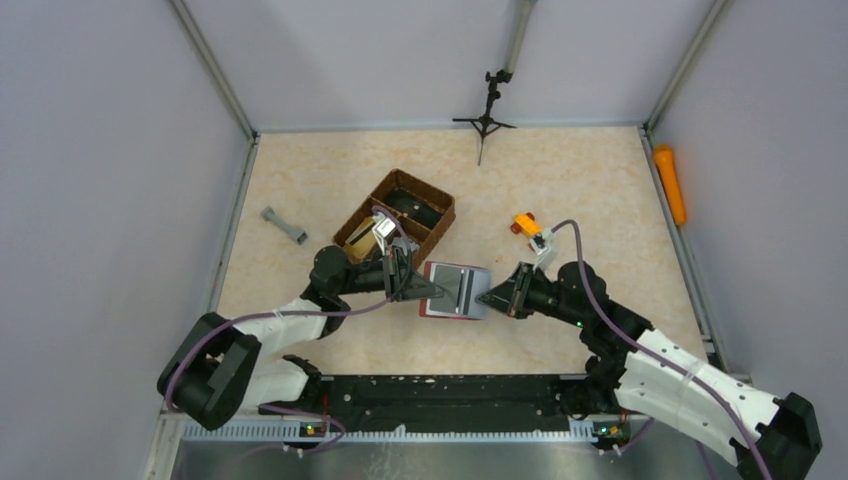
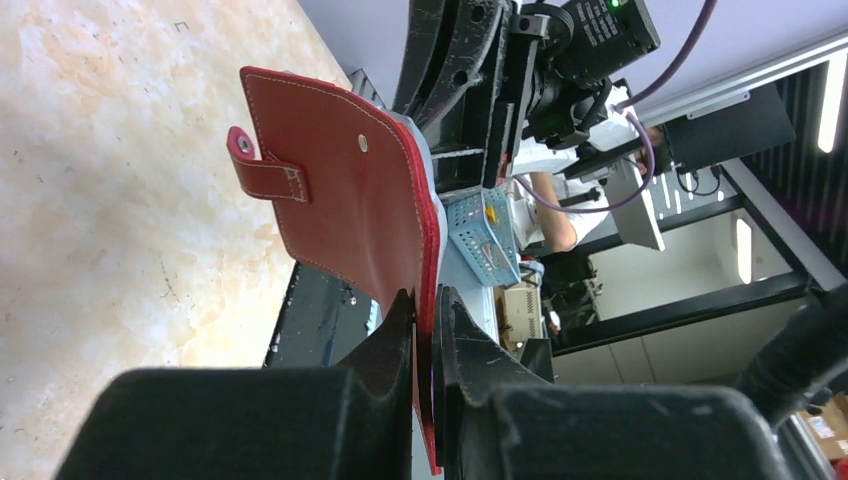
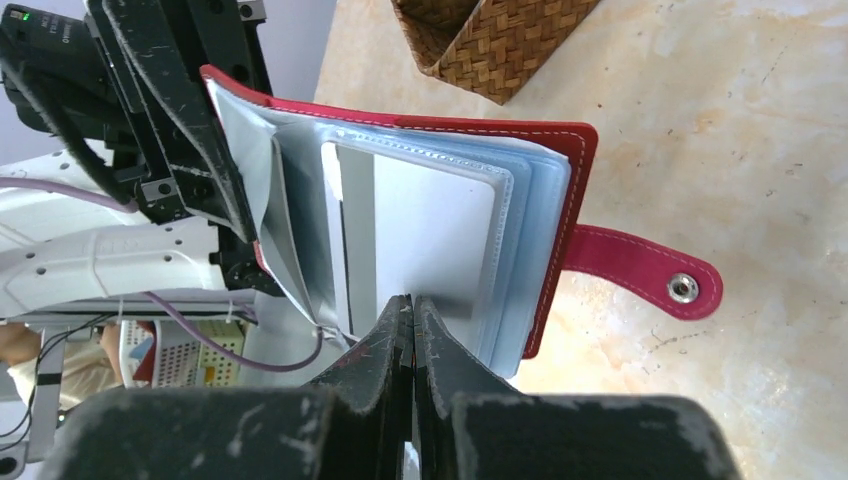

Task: Take the credit cards out of the card holder
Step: Remove the credit card from the card holder.

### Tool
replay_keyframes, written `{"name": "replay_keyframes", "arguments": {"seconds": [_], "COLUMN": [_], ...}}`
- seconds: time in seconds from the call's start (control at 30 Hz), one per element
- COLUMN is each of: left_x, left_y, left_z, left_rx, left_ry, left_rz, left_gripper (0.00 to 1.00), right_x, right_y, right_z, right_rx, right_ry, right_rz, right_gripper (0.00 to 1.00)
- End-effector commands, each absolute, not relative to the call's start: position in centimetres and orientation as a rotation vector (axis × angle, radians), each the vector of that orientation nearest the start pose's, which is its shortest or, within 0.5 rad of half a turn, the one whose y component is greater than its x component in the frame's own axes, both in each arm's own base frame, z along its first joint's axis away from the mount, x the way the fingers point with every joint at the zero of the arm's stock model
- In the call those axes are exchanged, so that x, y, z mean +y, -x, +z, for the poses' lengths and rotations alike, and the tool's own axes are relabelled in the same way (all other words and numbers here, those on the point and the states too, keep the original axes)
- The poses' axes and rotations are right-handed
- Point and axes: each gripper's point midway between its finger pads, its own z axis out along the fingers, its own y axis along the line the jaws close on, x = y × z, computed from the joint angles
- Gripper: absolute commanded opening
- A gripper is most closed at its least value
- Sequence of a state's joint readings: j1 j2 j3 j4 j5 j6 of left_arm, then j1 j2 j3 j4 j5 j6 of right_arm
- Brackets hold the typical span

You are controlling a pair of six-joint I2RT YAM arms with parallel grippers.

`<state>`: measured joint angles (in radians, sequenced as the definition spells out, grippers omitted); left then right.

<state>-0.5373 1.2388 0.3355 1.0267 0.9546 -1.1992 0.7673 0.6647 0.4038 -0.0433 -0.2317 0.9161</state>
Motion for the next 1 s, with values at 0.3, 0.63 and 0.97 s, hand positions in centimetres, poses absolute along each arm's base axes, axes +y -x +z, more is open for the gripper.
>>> {"name": "replay_keyframes", "arguments": {"seconds": [0.3, 0.63, 0.97], "left_x": [-28.1, -28.2, -28.5], "left_y": [-14.6, -14.2, -14.1], "left_z": [22.0, 23.1, 23.2], "left_rx": [1.807, 1.762, 1.747], "left_ry": [-0.471, -0.480, -0.481], "left_rz": [-1.943, -1.997, -2.023], "left_gripper": [0.04, 0.06, 0.07], "right_x": [27.0, 27.6, 28.5], "right_y": [-15.2, -15.4, -15.2], "right_z": [22.2, 22.7, 23.2], "right_rx": [1.905, 1.896, 1.872], "right_ry": [0.120, 0.143, 0.170], "right_rz": [1.528, 1.547, 1.616], "right_gripper": [0.19, 0.21, 0.20]}}
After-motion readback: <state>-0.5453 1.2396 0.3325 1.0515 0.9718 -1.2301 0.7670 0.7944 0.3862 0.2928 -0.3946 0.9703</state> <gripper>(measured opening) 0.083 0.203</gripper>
